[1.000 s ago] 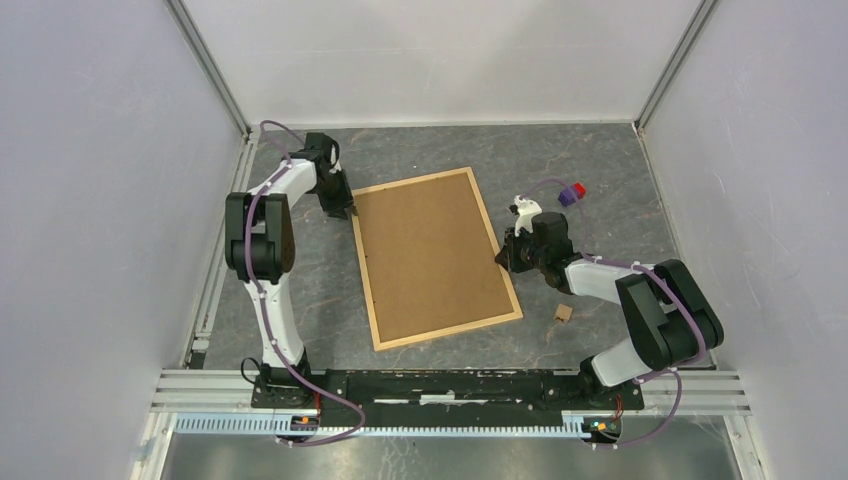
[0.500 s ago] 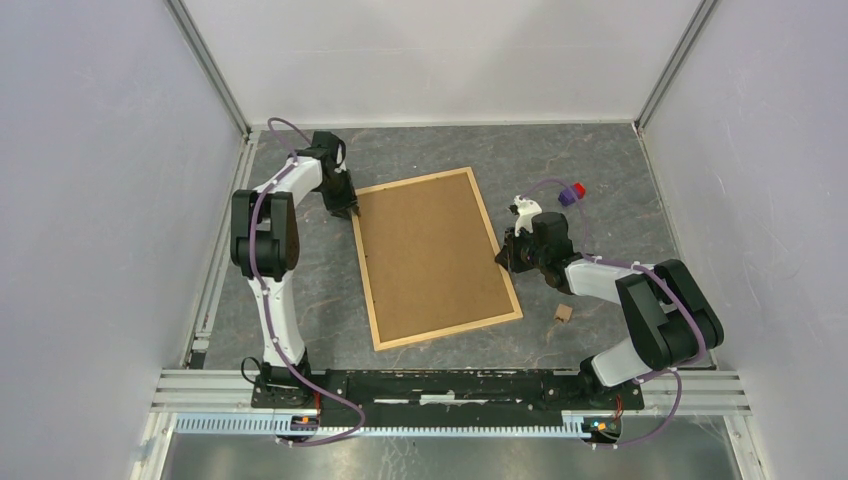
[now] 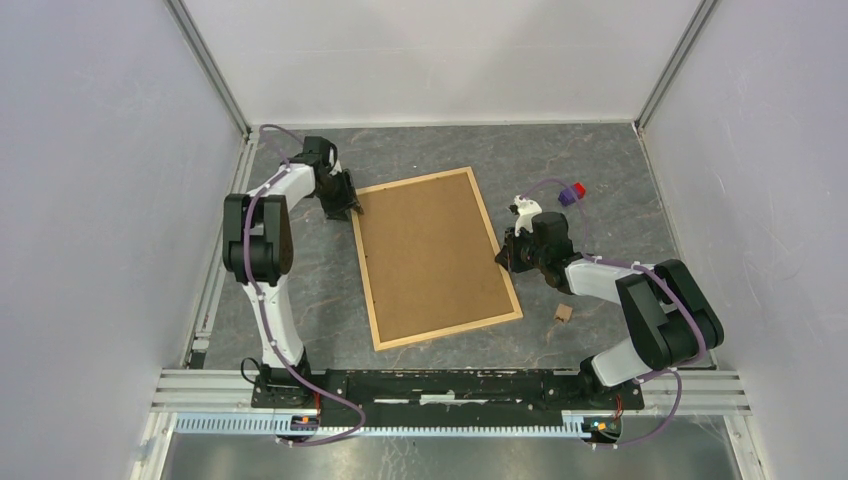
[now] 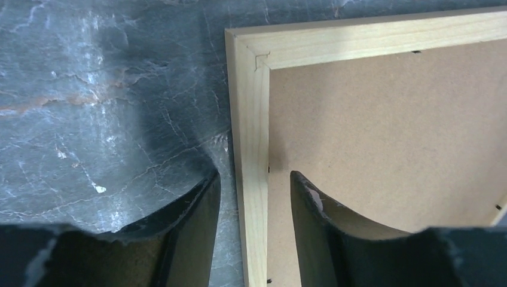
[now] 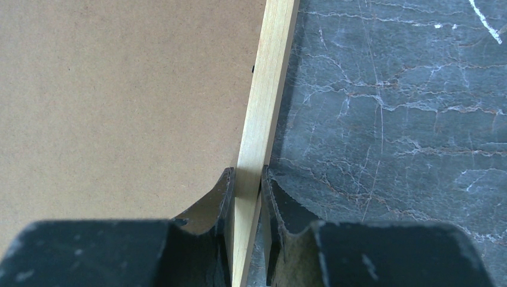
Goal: Put the photo into the frame
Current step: Install the photo frame at the center of the board.
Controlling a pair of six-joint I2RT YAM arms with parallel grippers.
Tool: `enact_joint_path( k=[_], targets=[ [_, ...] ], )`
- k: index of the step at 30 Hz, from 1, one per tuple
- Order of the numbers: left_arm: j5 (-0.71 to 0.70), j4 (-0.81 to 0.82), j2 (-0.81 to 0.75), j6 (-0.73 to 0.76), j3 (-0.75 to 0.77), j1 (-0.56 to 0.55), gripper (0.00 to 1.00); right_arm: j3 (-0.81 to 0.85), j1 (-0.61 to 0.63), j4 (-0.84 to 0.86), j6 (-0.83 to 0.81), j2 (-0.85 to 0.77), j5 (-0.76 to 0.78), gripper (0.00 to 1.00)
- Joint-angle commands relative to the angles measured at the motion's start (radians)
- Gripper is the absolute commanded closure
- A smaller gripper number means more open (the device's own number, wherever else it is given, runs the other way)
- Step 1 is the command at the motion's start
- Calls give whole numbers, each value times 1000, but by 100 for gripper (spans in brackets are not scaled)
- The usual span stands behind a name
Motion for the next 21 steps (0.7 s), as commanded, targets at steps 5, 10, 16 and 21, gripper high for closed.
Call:
enact_joint_path(
  k=[5, 10, 16, 21],
  targets=[
    [31, 127, -106, -14, -82, 25, 53, -37, 16, -151, -26, 26, -44, 100],
    [16, 128, -90, -14, -79, 25, 62, -36, 16, -151, -25, 27, -47, 100],
    [-27, 87, -59, -3, -57, 14, 64, -37, 14, -151, -26, 28, -49, 100],
    [-85, 54, -49, 12, -48, 5, 67, -37, 15, -152, -26, 27, -50, 100]
  ],
)
